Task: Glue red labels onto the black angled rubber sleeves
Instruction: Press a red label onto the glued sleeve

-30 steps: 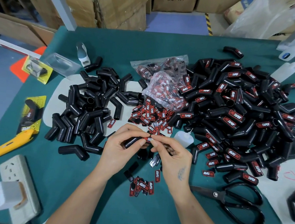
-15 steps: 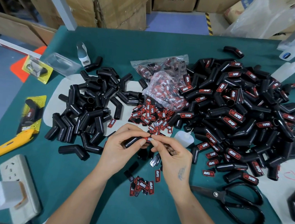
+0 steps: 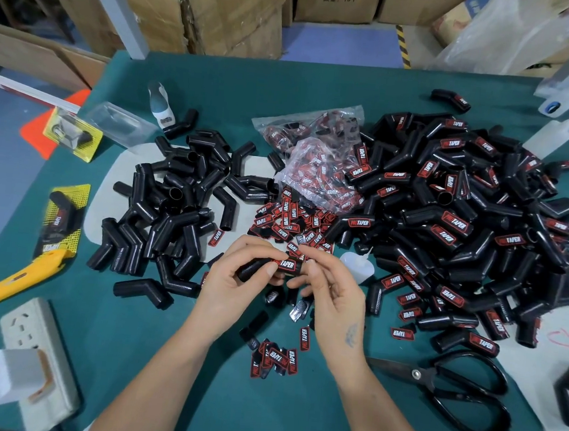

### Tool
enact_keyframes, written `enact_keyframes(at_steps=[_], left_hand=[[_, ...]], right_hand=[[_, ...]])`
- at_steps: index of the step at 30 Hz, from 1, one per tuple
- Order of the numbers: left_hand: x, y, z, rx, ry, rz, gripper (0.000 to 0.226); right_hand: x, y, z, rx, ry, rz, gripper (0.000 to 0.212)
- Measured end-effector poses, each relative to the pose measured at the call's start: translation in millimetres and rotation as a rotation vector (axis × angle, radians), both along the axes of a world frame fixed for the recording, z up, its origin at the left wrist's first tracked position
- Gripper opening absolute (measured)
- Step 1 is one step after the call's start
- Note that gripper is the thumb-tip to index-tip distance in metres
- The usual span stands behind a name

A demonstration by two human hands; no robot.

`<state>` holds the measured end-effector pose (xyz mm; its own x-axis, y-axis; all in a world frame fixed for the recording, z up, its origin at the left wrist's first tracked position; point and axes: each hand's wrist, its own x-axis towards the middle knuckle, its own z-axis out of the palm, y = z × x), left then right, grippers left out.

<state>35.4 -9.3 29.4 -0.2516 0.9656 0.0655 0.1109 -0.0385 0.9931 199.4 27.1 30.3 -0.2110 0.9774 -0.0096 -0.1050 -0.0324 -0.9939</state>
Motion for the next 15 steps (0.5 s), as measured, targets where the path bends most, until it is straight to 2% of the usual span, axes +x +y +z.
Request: enact_keyframes(at_steps=[8,15], left_hand=[[1.5,0.4,1.0,0.044,0.06,0.059,0.015],[0.4,-0.3,0.4,0.065,0.127,0.026,0.013]], right_hand=[[-3.2,-1.5,0.6,-0.023,0.005,0.063,0.028],[-2.8,-1.4,-0.1,-0.042,0.027,0.054,0.025]])
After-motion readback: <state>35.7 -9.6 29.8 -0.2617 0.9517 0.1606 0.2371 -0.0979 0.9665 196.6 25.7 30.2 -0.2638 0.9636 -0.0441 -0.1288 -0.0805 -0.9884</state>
